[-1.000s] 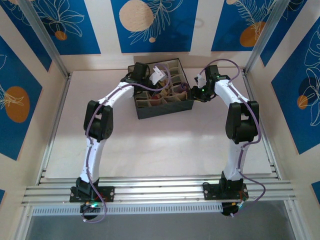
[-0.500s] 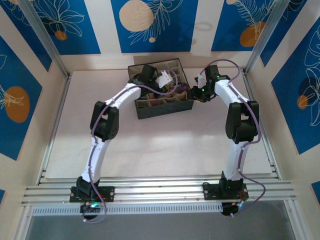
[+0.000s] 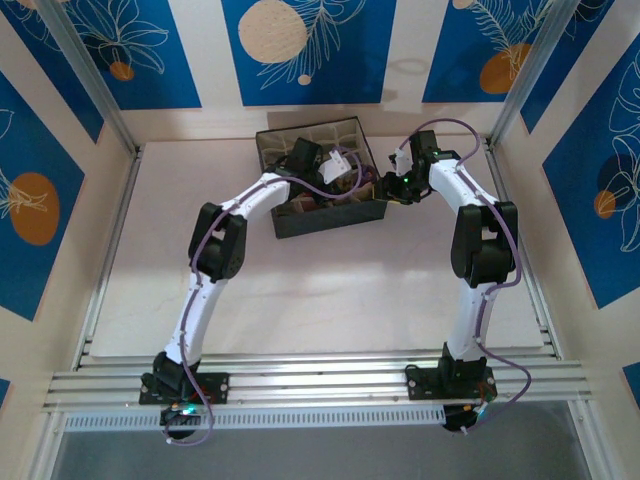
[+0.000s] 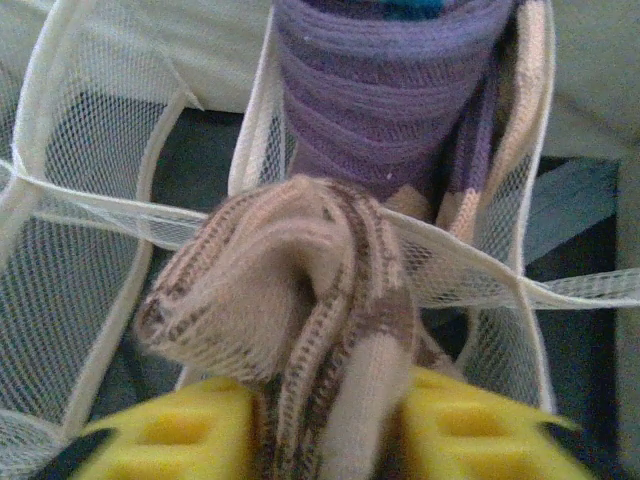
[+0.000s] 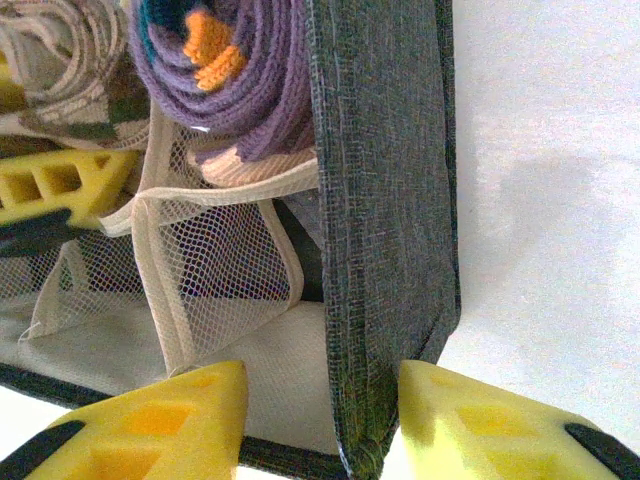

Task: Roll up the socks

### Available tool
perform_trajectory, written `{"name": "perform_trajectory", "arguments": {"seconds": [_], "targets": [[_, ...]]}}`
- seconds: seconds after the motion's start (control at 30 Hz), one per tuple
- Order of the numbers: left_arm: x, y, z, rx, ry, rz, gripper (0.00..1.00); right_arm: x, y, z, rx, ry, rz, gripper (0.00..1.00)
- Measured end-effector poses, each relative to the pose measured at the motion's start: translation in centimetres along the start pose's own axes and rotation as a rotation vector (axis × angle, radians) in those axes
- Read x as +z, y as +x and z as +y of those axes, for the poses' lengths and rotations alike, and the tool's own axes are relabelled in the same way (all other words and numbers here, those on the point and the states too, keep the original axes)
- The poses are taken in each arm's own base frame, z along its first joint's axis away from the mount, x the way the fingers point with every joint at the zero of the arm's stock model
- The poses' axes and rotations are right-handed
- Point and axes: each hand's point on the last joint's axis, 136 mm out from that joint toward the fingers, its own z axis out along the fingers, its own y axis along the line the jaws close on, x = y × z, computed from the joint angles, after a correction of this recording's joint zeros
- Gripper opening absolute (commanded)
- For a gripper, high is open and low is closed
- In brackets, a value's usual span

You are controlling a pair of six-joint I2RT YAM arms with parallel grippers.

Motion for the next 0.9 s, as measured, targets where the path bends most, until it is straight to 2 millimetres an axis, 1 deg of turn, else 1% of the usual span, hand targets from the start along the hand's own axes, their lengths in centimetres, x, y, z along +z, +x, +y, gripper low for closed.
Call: {"name": "perform_trajectory", "arguments": {"seconds": [0.07,0.17,0.23,0.3,0.33,0.43,0.53,0.6,0.7,0.77,0.8,0.83,0.9], "targets": [[-0.2,0.2,-0.1,0.002,-0.01,-0.003,0.6,0.0,0.0,0.0,0.0,-0.002,-0.001,0.45],[-1.2,-0.3,0.0,0.005,-0.022,-0.013,0.62,0.0,-0.1,0.1,0.006,-0.01,-0.002,0.48],[-2.2,-1.3,0.4,0.012,-0.033,-0.031,0.67,-0.1,-0.1,0.2,0.007,-0.014,-0.003,0.48],[-3.7,-2.6,0.9,0.017,-0.043,-0.054,0.71,-0.4,-0.2,0.2,0.007,-0.017,-0.009,0.49],[-4.3,-3.1,1.1,0.017,-0.048,-0.065,0.71,-0.6,-0.2,0.2,0.008,-0.018,-0.011,0.49],[-7.0,-5.3,1.9,0.028,-0.07,-0.108,0.72,-1.4,-0.5,0.7,0.001,-0.023,-0.028,0.5],[-10.1,-7.7,2.4,0.035,-0.097,-0.155,0.72,-3.3,-1.1,1.6,-0.018,-0.031,-0.071,0.53],[-12.2,-9.2,2.7,0.034,-0.118,-0.187,0.72,-5.0,-1.5,2.4,-0.038,-0.036,-0.114,0.56],[-15.9,-10.4,2.9,0.019,-0.149,-0.222,0.73,-8.5,-1.3,3.5,-0.063,-0.038,-0.194,0.61],[-18.0,-10.3,2.9,-0.002,-0.165,-0.231,0.73,-10.6,-0.8,3.9,-0.076,-0.035,-0.247,0.63],[-18.9,-9.9,2.8,-0.019,-0.171,-0.229,0.73,-11.5,-0.4,3.9,-0.08,-0.031,-0.268,0.63],[-19.7,-9.4,2.8,-0.034,-0.176,-0.226,0.73,-12.2,0.0,3.9,-0.082,-0.025,-0.286,0.64],[-21.2,-7.6,2.6,-0.077,-0.186,-0.211,0.74,-13.4,1.3,3.5,-0.082,-0.008,-0.316,0.66]]}}
